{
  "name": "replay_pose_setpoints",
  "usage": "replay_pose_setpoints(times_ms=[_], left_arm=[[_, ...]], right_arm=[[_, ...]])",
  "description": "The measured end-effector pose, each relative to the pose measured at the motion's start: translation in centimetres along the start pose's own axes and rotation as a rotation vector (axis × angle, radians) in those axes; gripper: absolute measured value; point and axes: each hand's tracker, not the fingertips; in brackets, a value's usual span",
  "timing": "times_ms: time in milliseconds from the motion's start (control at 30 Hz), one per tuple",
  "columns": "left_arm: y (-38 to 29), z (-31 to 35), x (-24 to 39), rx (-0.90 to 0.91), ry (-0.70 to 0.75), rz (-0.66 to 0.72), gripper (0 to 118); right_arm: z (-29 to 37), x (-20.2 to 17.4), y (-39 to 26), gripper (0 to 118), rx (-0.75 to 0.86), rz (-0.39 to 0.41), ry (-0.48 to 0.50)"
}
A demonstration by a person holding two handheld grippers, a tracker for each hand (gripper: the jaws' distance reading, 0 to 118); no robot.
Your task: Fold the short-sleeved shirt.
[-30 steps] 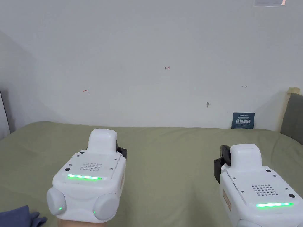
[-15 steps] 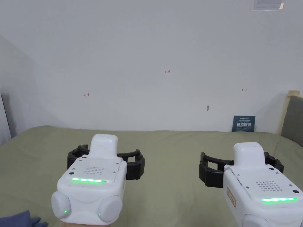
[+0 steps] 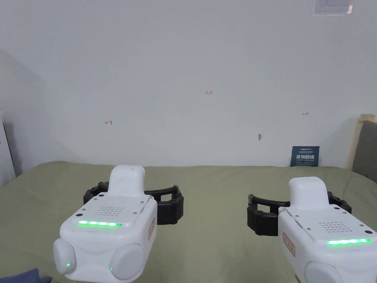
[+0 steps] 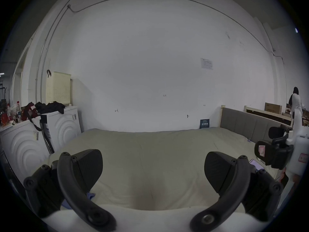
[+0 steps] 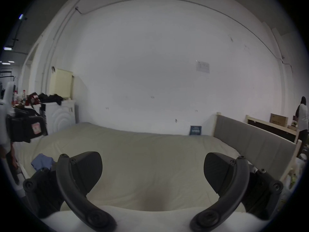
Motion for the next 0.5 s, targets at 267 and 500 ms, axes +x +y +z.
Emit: replay_pose_setpoints(times_ms=[267, 500], left_arm=[[0.6, -0.9, 0.5, -0.086, 0.096, -0.021, 118], [-0.1, -0.9, 1.4, -0.134, 0.109, -0.070, 118]], right_arm=[[0.3, -0.4, -0.1, 118, 0.004, 0.037, -0.040], [0.3, 0.1, 0.3, 118, -0.010, -0.006, -0.013]])
